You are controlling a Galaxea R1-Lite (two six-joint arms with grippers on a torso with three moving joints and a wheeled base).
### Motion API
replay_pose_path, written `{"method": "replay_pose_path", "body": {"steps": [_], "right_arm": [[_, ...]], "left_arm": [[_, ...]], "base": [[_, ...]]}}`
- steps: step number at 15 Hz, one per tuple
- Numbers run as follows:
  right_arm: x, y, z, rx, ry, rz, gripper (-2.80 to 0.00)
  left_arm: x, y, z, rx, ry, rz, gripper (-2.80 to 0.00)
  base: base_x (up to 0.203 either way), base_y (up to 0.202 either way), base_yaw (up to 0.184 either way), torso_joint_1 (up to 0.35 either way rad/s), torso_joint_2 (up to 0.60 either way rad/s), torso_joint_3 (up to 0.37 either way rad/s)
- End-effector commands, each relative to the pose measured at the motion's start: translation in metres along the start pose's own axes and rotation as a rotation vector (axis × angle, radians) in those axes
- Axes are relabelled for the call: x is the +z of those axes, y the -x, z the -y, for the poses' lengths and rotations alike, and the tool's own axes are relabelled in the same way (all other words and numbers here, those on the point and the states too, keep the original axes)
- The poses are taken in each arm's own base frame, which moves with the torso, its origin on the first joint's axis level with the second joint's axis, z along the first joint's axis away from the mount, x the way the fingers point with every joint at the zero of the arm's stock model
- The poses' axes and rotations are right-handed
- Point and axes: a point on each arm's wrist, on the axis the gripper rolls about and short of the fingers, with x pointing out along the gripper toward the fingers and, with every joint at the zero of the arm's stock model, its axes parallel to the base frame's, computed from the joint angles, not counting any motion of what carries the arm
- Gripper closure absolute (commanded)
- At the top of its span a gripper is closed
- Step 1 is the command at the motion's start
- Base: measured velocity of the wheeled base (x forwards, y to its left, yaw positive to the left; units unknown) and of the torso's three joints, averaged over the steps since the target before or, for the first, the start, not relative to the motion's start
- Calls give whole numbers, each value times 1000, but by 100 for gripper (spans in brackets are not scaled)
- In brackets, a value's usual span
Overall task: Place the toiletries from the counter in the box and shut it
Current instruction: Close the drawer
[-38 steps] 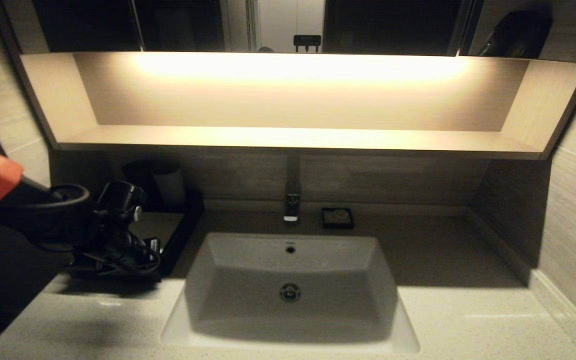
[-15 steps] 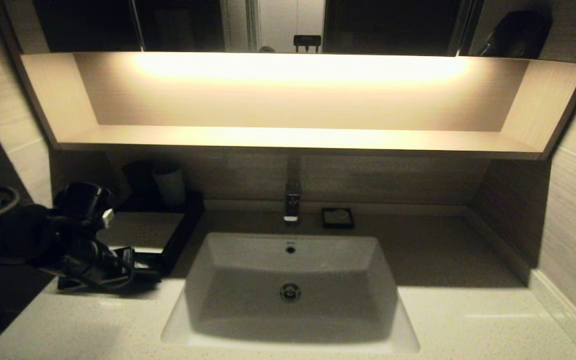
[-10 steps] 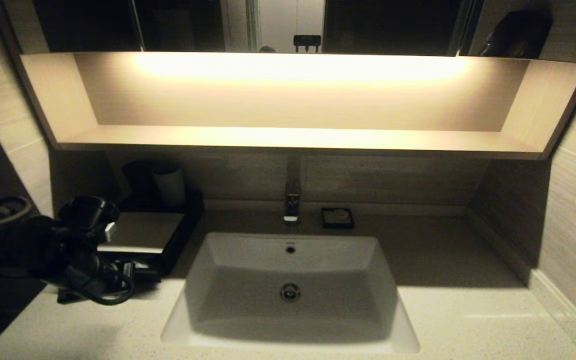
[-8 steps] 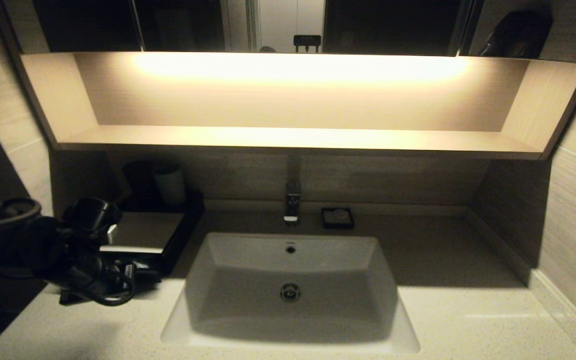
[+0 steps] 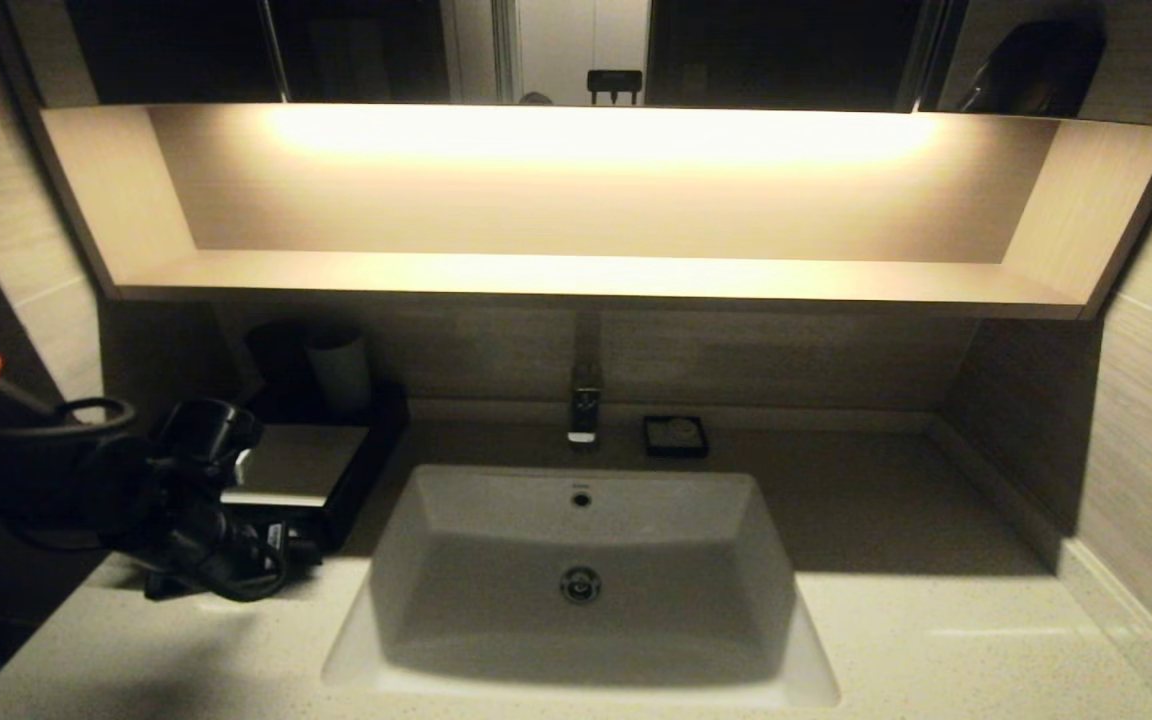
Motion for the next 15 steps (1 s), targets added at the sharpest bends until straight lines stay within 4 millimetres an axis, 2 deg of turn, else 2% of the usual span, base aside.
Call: {"method": "replay_pose_path", "body": {"steps": [1,15], "right_arm": [[0,0,0,0,0,0,0],[0,0,0,0,0,0,0]], "left_arm": [[7,-9,2,2,2,1,0],[38,-19,5,-8,33,68,0]], "base": [[0,0,0,0,0,0],[0,0,0,0,0,0]]}}
